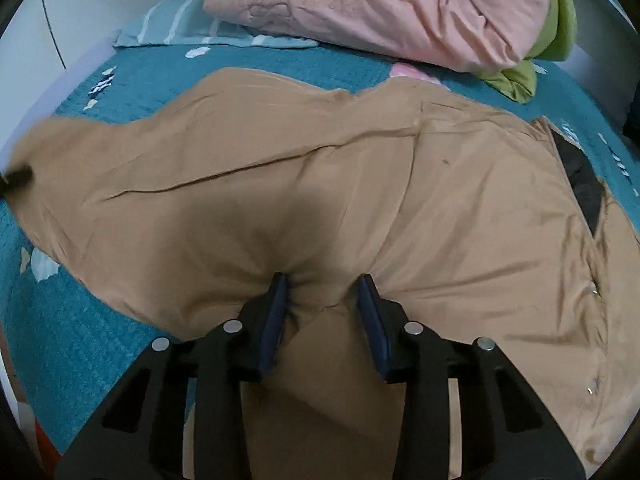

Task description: Fold large clothes

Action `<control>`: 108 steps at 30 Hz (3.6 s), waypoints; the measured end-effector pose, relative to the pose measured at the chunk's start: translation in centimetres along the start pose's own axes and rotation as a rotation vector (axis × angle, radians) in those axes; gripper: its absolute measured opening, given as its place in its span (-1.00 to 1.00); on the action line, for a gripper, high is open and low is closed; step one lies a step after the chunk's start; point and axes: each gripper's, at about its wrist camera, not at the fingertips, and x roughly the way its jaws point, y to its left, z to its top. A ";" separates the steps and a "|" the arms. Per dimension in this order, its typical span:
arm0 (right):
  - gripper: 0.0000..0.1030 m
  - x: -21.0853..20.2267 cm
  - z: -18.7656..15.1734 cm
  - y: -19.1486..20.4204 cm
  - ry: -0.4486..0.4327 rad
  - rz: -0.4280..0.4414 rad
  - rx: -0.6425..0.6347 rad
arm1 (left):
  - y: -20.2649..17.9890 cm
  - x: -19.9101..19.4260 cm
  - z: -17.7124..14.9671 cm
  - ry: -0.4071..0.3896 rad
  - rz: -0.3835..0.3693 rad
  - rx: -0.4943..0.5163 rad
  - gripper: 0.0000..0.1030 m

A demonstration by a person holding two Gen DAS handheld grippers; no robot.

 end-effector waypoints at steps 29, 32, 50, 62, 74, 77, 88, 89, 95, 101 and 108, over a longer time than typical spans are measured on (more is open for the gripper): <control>0.11 -24.2 -30.1 -47.8 -0.377 -0.427 1.046 | -51.9 0.7 -22.7 0.195 -0.317 0.751 -0.71; 0.40 -24.1 -33.3 -50.5 -0.426 -0.314 1.230 | -52.6 2.4 -24.5 0.262 -0.299 0.765 -0.57; 0.61 -25.8 -37.4 -53.8 -0.788 0.192 1.480 | -56.9 1.8 -27.7 0.391 -0.475 0.718 0.15; -0.58 -24.9 -33.6 -53.4 -0.729 0.055 1.292 | -56.6 -0.5 -27.4 0.374 -0.491 0.794 0.37; -0.67 -27.2 -13.9 -34.5 -0.753 0.226 0.614 | -38.9 -2.8 -13.7 0.141 -0.196 0.553 0.40; -0.67 -24.5 -10.0 -30.0 -0.704 0.278 0.559 | -34.2 -2.8 -10.6 0.130 -0.147 0.461 0.40; -0.50 -7.1 -4.7 -15.3 -0.223 0.225 0.357 | -24.0 -1.9 -6.6 0.139 -0.082 0.303 0.41; -0.44 -5.9 -5.5 -15.1 -0.191 0.213 0.360 | -23.8 -1.8 -6.7 0.145 -0.080 0.304 0.42; 0.16 -7.9 -7.3 -16.5 -0.214 0.280 0.383 | -24.1 -1.7 -6.8 0.146 -0.100 0.303 0.42; 0.30 -12.8 -8.9 -19.4 -0.331 0.203 0.447 | -27.8 -2.0 -6.6 0.134 -0.158 0.336 0.43; 0.30 -14.8 -12.6 -28.0 -0.321 0.050 0.645 | -35.8 -0.6 -9.1 0.136 -0.136 0.501 0.56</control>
